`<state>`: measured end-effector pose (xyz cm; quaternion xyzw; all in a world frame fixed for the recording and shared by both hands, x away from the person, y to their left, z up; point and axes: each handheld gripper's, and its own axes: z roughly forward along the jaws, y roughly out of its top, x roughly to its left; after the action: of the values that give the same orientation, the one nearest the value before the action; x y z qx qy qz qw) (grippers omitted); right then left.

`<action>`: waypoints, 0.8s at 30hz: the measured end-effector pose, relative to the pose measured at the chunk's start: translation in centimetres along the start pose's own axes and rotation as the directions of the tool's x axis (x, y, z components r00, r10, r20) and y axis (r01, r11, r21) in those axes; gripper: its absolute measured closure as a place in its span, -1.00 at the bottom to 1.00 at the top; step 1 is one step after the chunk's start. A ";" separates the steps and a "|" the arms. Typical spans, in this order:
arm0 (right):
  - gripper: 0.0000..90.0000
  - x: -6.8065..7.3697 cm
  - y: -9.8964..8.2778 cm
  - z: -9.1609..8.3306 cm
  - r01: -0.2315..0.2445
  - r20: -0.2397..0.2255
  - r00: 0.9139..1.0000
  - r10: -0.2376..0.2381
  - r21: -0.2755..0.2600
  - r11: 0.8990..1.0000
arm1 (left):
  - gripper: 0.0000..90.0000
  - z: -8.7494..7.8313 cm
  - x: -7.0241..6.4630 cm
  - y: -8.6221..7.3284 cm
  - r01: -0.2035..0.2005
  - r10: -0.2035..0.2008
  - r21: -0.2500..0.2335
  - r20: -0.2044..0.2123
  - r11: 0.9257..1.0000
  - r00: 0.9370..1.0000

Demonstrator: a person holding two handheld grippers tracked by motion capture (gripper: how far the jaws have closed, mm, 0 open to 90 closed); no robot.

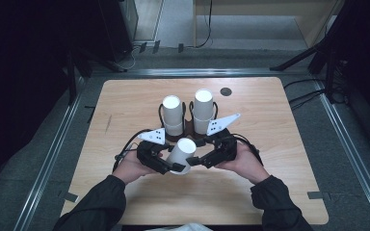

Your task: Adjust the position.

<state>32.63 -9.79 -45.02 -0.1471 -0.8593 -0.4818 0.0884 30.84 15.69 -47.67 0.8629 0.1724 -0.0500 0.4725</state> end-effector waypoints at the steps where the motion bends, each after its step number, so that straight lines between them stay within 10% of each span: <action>1: -0.38 0.0 -0.3 -0.1 0.002 0.006 1.000 -0.002 0.008 1.000 | -0.34 -0.3 0.1 0.0 0.006 -0.006 -0.002 0.003 1.000 1.000; 24: -0.37 -0.1 -2.3 1.2 0.032 0.077 0.996 -0.040 0.099 0.995 | -0.34 -3.2 1.0 0.1 0.051 -0.040 0.119 -0.098 0.992 0.994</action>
<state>31.89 -9.92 -47.55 -0.1462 -0.8871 -0.4347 0.0528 31.53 18.58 -46.08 0.8873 0.2110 -0.0298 0.4091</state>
